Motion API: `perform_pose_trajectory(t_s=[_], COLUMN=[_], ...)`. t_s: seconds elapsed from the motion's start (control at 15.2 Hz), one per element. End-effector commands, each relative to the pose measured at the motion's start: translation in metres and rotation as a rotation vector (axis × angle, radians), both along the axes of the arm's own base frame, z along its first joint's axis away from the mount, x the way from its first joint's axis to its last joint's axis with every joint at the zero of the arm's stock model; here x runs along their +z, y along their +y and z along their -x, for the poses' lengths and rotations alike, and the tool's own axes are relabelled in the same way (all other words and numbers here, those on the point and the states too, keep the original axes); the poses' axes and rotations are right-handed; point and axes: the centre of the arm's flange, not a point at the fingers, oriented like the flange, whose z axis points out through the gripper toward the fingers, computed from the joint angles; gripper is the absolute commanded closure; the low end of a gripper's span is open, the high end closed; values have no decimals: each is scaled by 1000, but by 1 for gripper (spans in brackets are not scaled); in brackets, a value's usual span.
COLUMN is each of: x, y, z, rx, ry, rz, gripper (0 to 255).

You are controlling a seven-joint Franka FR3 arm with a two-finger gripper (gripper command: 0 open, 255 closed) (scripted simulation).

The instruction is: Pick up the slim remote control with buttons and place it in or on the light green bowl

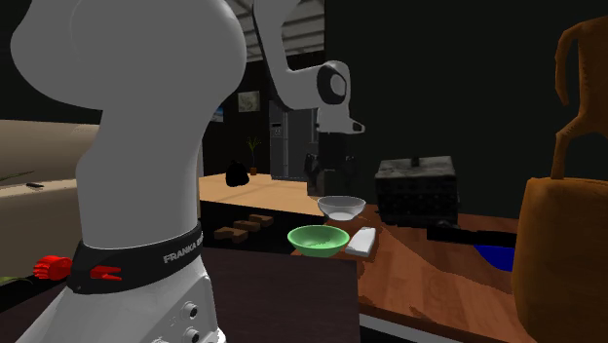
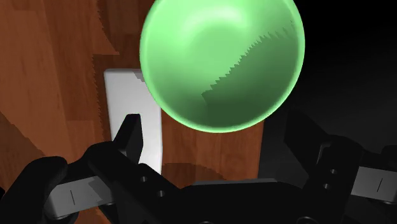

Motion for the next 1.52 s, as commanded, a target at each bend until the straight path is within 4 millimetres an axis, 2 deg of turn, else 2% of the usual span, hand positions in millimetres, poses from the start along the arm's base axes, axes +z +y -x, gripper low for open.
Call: perform_pose_trajectory(t_s=[0.0,0.79,1.25,1.45], x=[-20,-124,-161,-164], y=[-13,-96,-97,-97], z=[-11,-76,-76,-76], rx=[-3,-21,-21,-21], ry=[-8,-49,-49,-49], rz=[6,32,32,32], gripper=[0,0,0,0])
